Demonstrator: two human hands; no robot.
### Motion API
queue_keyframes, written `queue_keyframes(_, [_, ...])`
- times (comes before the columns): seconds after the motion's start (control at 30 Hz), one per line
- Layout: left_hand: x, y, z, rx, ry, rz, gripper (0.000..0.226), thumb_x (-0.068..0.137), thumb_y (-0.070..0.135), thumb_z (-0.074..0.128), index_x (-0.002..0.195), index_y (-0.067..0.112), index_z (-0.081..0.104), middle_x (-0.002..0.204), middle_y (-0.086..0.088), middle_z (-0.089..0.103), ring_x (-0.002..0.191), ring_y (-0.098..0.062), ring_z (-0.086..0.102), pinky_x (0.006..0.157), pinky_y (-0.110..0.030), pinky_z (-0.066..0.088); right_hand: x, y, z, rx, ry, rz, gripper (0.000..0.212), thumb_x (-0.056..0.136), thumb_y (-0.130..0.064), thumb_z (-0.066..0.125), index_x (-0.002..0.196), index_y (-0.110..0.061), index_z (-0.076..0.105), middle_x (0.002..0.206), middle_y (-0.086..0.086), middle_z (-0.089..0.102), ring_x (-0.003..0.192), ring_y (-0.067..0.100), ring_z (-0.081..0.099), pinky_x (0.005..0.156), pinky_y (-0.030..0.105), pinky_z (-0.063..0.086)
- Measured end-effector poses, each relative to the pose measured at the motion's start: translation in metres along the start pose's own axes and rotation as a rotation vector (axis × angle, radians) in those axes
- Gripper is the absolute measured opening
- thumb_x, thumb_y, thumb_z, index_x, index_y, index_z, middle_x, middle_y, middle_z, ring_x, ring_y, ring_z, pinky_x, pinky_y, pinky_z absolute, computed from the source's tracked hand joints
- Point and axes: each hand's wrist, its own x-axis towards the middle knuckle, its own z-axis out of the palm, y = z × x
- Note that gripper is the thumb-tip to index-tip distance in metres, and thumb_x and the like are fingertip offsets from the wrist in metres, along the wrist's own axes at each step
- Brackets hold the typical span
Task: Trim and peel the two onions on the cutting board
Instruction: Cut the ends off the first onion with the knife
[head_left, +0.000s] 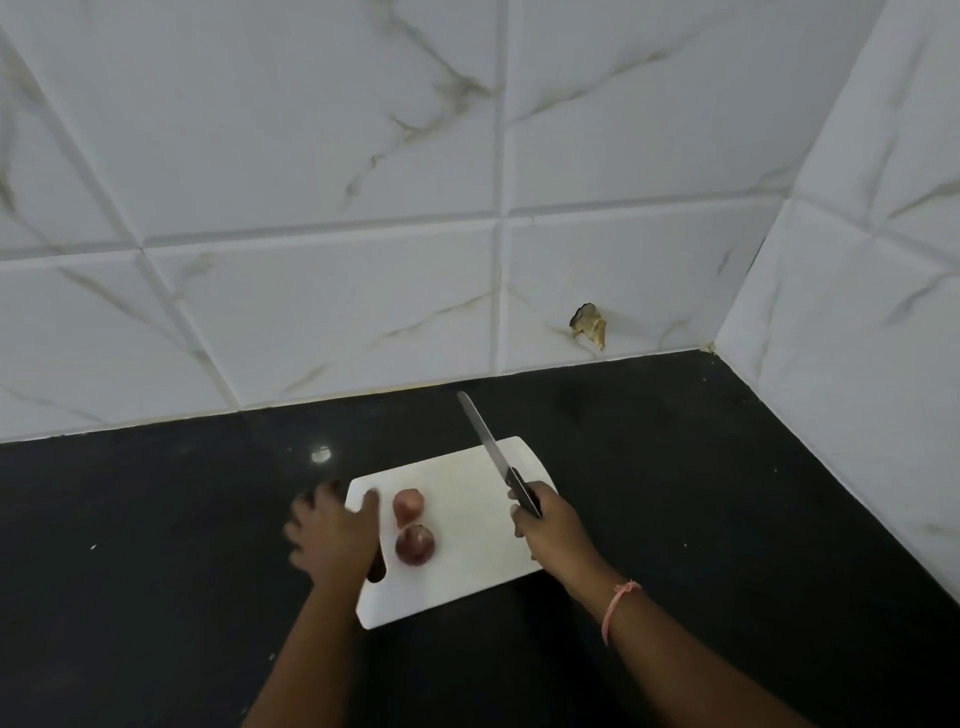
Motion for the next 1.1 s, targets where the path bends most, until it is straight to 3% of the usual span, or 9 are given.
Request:
queue_keyframes(0.07, [0.003, -0.017, 0.003, -0.009, -0.028, -0.139, 0.070, 0.091, 0.039, 0.067, 0.149, 0.011, 0.038, 0.155, -0.020, 0.028, 0.142, -0.043, 0.023, 0.112, -0.059, 0.028, 0.002, 0.011, -0.006, 0.057, -0.032, 0.080, 0.018, 0.097, -0.012, 0.049, 0.113, -0.014, 0.057, 0.085, 0.002, 0.061, 0.062, 0.008, 0.052, 0.055, 0.018, 0.044])
queue_keyframes(0.13, [0.007, -0.028, 0.010, -0.018, -0.066, -0.168, 0.070, 0.090, 0.033, 0.069, 0.147, 0.005, 0.039, 0.150, -0.024, 0.033, 0.139, -0.045, 0.029, 0.110, -0.059, 0.033, 0.003, 0.022, -0.008, 0.084, -0.050, 0.112, 0.016, 0.097, -0.011, 0.049, 0.111, -0.015, 0.057, 0.090, 0.008, 0.063, 0.067, 0.010, 0.054, 0.056, 0.021, 0.047])
queue_keyframes(0.27, [0.015, -0.031, 0.013, 0.045, -0.118, -0.083, 0.062, 0.085, 0.034, 0.075, 0.136, 0.007, 0.052, 0.133, -0.022, 0.051, 0.124, -0.041, 0.049, 0.101, -0.054, 0.046, 0.008, 0.034, -0.009, 0.068, -0.047, 0.082, 0.016, 0.096, -0.012, 0.051, 0.109, -0.017, 0.059, 0.097, 0.011, 0.066, 0.074, 0.012, 0.060, 0.064, 0.025, 0.051])
queue_keyframes(0.47, [0.006, -0.025, 0.023, 0.130, -0.143, 0.000, 0.056, 0.088, 0.020, 0.069, 0.140, 0.013, 0.049, 0.134, -0.017, 0.049, 0.119, -0.039, 0.053, 0.097, -0.050, 0.048, 0.009, 0.053, -0.018, 0.026, 0.034, 0.054, 0.017, 0.095, -0.013, 0.054, 0.108, -0.021, 0.061, 0.094, 0.005, 0.067, 0.075, 0.012, 0.062, 0.063, 0.024, 0.048])
queue_keyframes(0.8, [-0.018, -0.006, 0.051, 0.122, -0.265, 0.140, 0.051, 0.088, 0.018, 0.067, 0.135, 0.010, 0.049, 0.134, -0.013, 0.047, 0.121, -0.034, 0.051, 0.096, -0.046, 0.048, -0.015, 0.083, -0.057, -0.019, 0.179, 0.096, 0.021, 0.089, -0.007, 0.057, 0.103, -0.022, 0.062, 0.087, 0.007, 0.067, 0.077, 0.026, 0.066, 0.061, 0.033, 0.051])
queue_keyframes(0.93, [-0.027, 0.011, 0.053, 0.054, -0.211, 0.344, 0.045, 0.095, 0.019, 0.057, 0.140, 0.017, 0.049, 0.142, -0.009, 0.041, 0.132, -0.031, 0.040, 0.095, -0.036, 0.038, -0.022, 0.085, -0.061, 0.043, 0.183, 0.096, 0.021, 0.089, -0.004, 0.056, 0.100, -0.021, 0.063, 0.083, 0.009, 0.068, 0.069, 0.020, 0.064, 0.060, 0.034, 0.053])
queue_keyframes(1.03, [-0.029, 0.027, 0.058, 0.110, -0.375, 0.522, 0.042, 0.097, 0.027, 0.059, 0.139, 0.033, 0.053, 0.147, -0.001, 0.038, 0.136, -0.027, 0.030, 0.101, -0.035, 0.038, -0.022, 0.085, -0.060, 0.062, 0.182, 0.091, 0.022, 0.089, -0.003, 0.056, 0.100, -0.020, 0.063, 0.085, 0.012, 0.067, 0.067, 0.019, 0.062, 0.058, 0.033, 0.053])
queue_keyframes(1.1, [-0.027, 0.031, 0.067, 0.211, -0.468, 0.577, 0.038, 0.096, 0.029, 0.062, 0.132, 0.036, 0.057, 0.140, 0.001, 0.044, 0.132, -0.027, 0.034, 0.096, -0.033, 0.039, -0.021, 0.086, -0.059, 0.065, 0.188, 0.088, 0.022, 0.089, -0.003, 0.056, 0.100, -0.021, 0.063, 0.086, 0.013, 0.067, 0.068, 0.019, 0.062, 0.059, 0.034, 0.053])
